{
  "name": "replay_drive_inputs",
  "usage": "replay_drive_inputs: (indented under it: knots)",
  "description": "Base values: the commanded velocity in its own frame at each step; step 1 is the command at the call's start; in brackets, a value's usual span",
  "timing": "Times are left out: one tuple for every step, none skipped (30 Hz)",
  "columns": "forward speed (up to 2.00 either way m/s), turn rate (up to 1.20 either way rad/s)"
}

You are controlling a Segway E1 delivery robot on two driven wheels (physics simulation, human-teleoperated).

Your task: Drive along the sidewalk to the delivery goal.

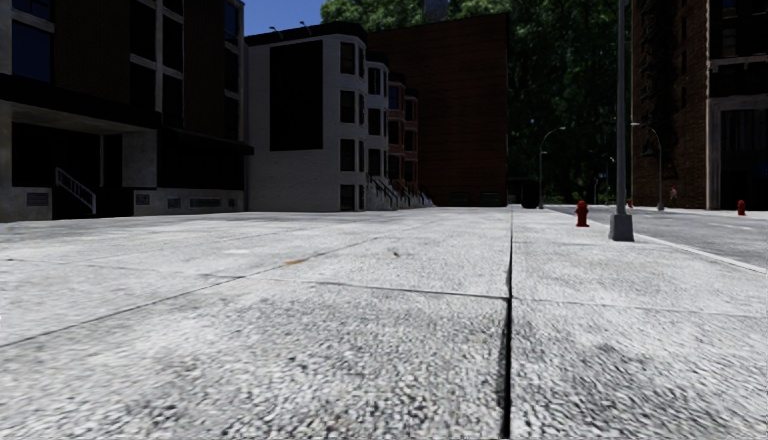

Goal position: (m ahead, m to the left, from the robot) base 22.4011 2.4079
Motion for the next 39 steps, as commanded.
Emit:
replay_drive_inputs:
  knots:
    - [2.00, 0.51]
    - [2.00, 0.51]
    - [2.00, 0.51]
    - [2.00, 0.51]
    - [2.00, 0.51]
    - [2.00, 0.51]
    - [2.00, 0.51]
    - [2.00, 0.51]
    - [2.00, 0.51]
    - [2.00, 0.51]
    - [2.00, 0.51]
    - [2.00, 0.51]
    - [2.00, 0.51]
    - [2.00, 0.51]
    - [2.00, 0.50]
    - [2.00, 0.49]
    - [2.00, 0.49]
    - [2.00, 0.48]
    - [2.00, 0.48]
    - [2.00, 0.48]
    - [2.00, 0.48]
    - [2.00, 0.48]
    - [2.00, 0.48]
    - [2.00, 0.48]
    - [2.00, 0.48]
    - [2.00, 0.48]
    - [2.00, 0.42]
    - [2.00, 0.42]
    - [2.00, 0.37]
    - [2.00, 0.30]
    - [2.00, 0.00]
    - [2.00, 0.00]
    - [2.00, 0.00]
    - [2.00, 0.00]
    - [2.00, 0.00]
    - [2.00, 0.00]
    - [2.00, 0.00]
    - [2.00, 0.00]
    - [2.00, 0.00]
